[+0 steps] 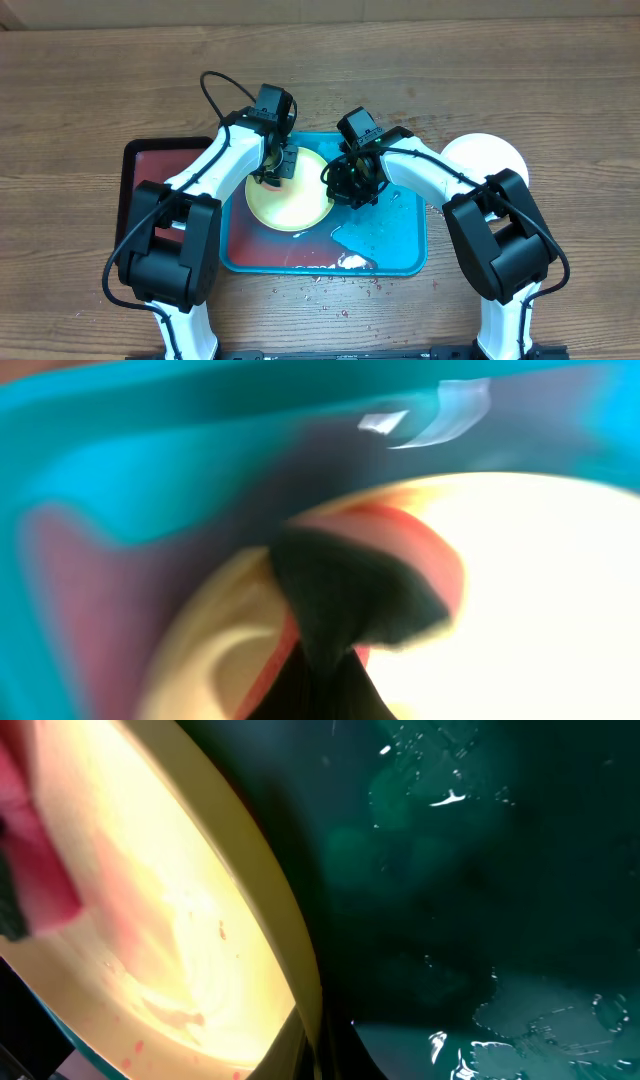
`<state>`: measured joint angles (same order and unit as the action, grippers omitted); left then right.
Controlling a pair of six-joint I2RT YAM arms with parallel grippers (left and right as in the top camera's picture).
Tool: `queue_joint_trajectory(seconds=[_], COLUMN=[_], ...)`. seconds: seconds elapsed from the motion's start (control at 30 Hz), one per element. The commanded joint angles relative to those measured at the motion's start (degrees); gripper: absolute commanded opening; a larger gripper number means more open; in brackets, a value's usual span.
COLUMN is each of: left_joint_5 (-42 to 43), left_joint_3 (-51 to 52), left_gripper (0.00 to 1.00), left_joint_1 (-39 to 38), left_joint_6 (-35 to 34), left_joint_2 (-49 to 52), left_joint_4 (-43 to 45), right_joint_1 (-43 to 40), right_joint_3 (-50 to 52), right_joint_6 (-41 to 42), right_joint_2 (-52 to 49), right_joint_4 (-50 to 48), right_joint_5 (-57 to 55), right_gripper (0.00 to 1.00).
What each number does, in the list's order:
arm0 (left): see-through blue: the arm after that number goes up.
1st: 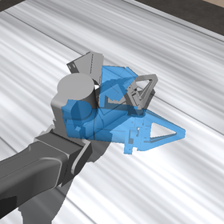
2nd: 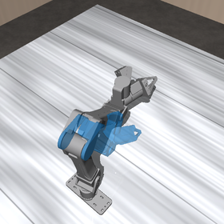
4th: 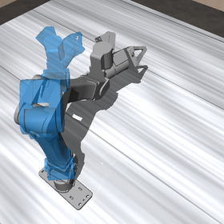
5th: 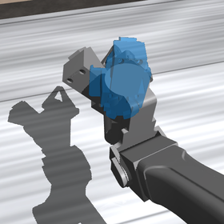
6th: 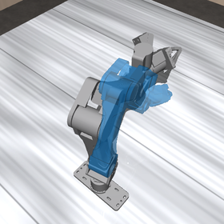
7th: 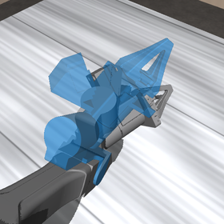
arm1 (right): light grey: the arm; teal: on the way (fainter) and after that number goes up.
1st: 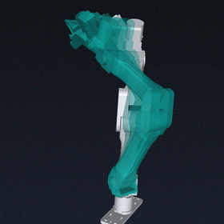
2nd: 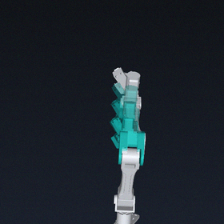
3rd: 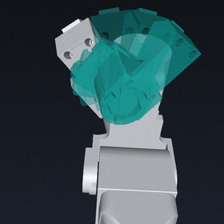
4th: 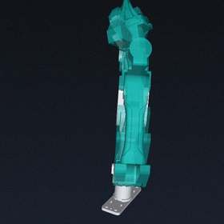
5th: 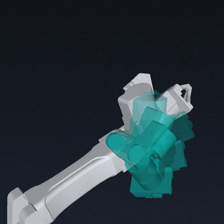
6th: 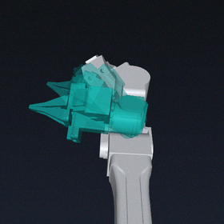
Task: Clean dirty plates on tray and stack at the side
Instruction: 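Scrub the yellow plate with the sponge while right gripper holds its rim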
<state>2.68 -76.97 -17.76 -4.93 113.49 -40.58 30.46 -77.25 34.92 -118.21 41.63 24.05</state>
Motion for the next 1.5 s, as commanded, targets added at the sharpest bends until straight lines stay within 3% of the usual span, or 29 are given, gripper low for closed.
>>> queue_joint_trajectory(seconds=[0.0,0.17,0.33,0.4,0.5,0.6,0.67,0.77,0.9,1.03,1.27,1.37,1.47], left_joint_5=[23.08,24.39,24.15,21.14,10.78,-12.22,-21.90,-27.19,-27.19,-17.59,21.86,29.31,29.64], left_joint_3=[-1.14,-1.14,-1.14,-1.14,-1.14,-1.14,-1.14,-1.14,-1.14,-1.14,-1.14,-1.11,-1.07], left_gripper=[0.04,0.04,0.04,0.04,0.04,0.04,0.04,0.04,0.04,0.04,0.04,0.04,0.04], left_joint_1=[-0.59,-1.75,-1.88,-1.57,-0.87,0.31,0.94,1.53,1.62,1.53,0.61,-0.31,-1.07], left_joint_6=[12.33,18.38,28.26,29.22,21.88,2.08,-5.70,-10.16,-11.89,-11.06,7.15,10.91,14.01], left_joint_2=[1.01,1.01,1.01,1.01,1.01,1.01,1.01,1.01,1.05,1.05,1.38,1.46,1.53], left_joint_4=[0.61,-4.94,-17.11,-20.48,-20.59,-17.59,-16.28,-12.15,-4.37,2.27,3.98,-0.50,-5.95], right_joint_1=[0.22,0.22,0.22,0.22,0.22,0.24,0.33,0.44,0.44,0.44,0.44,0.44,0.44], right_joint_3=[0.46,0.46,0.46,0.46,0.46,0.46,0.46,0.46,0.46,0.46,0.46,0.46,0.46], right_joint_6=[-0.92,-0.98,-1.38,-1.38,-1.38,-1.79,-1.81,-1.99,-1.99,-2.01,-2.19,-2.19,-2.19], right_joint_2=[-1.62,-1.62,-1.62,-1.62,-1.62,-1.62,-1.62,-1.62,-1.62,-1.62,-1.62,-1.62,-1.62], right_joint_4=[0.26,0.24,0.22,0.20,0.22,0.24,0.24,0.22,0.22,0.22,0.09,0.09,0.09], right_joint_5=[-1.03,-1.03,-1.03,-1.03,-1.03,-1.01,-1.01,-1.01,-1.03,-1.03,-1.01,-1.01,-1.01], right_gripper=[0.04,0.04,0.04,0.04,0.04,0.04,0.04,0.04,0.04,0.04,0.04,0.04,0.04])
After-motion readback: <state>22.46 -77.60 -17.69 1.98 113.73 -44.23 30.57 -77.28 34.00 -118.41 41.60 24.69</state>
